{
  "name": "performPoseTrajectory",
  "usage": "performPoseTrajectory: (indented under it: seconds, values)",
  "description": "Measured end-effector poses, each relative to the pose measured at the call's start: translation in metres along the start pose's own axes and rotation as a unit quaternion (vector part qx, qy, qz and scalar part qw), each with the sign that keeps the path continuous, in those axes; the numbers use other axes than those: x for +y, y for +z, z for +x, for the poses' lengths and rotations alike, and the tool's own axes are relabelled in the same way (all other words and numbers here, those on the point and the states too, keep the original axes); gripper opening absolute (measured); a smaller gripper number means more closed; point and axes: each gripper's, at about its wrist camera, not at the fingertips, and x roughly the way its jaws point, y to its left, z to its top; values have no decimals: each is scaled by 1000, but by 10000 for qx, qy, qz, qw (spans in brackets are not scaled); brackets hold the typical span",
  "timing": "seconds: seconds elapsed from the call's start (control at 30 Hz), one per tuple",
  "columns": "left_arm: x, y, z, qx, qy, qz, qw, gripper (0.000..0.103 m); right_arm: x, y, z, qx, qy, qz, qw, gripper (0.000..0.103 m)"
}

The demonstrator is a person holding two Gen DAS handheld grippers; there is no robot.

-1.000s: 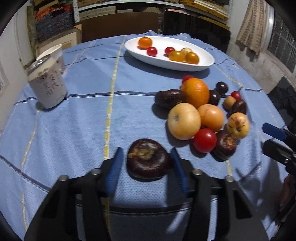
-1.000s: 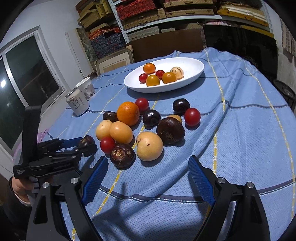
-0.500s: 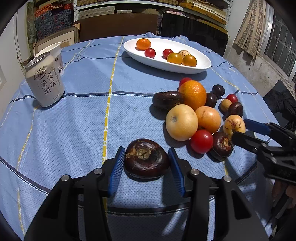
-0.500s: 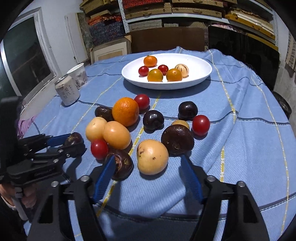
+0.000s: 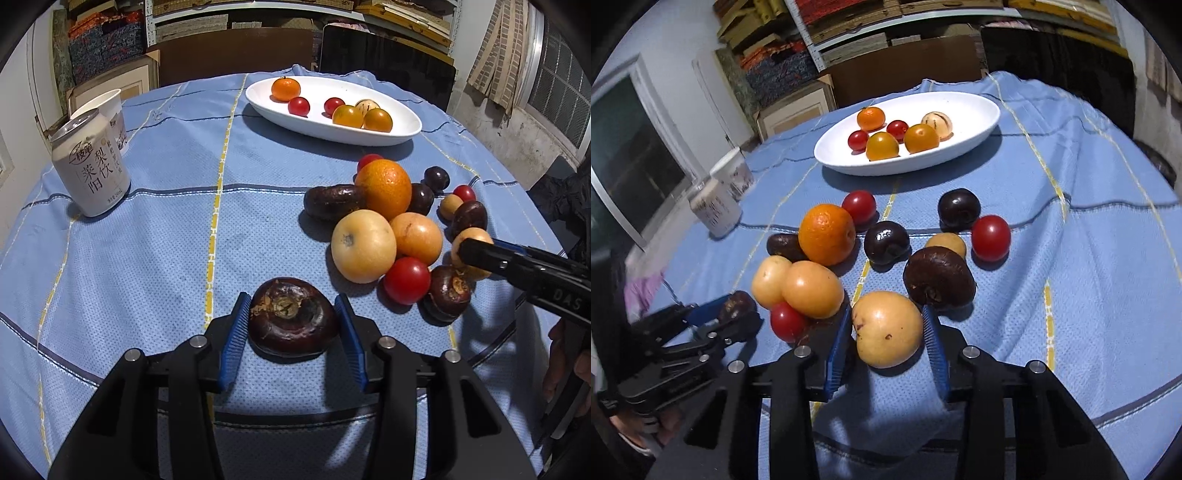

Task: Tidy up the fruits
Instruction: 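Grasp a pale yellow pear with the right gripper while the left gripper lifts the brown fruit, then carry the brown fruit and pear onto the white plate and open both grippers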

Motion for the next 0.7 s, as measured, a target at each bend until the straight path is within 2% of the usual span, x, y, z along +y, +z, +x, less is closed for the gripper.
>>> performPoseTrajectory:
  seconds: [0.4, 0.7]
  values:
    - [-8, 11, -47, -441, 29, 177, 9989, 46, -7, -3, -46, -351, 263, -90, 9990, 40]
    - [-7, 39, -65, -575, -81, 218, 9981, 46, -2, 15, -71, -664, 402, -240, 9967, 40]
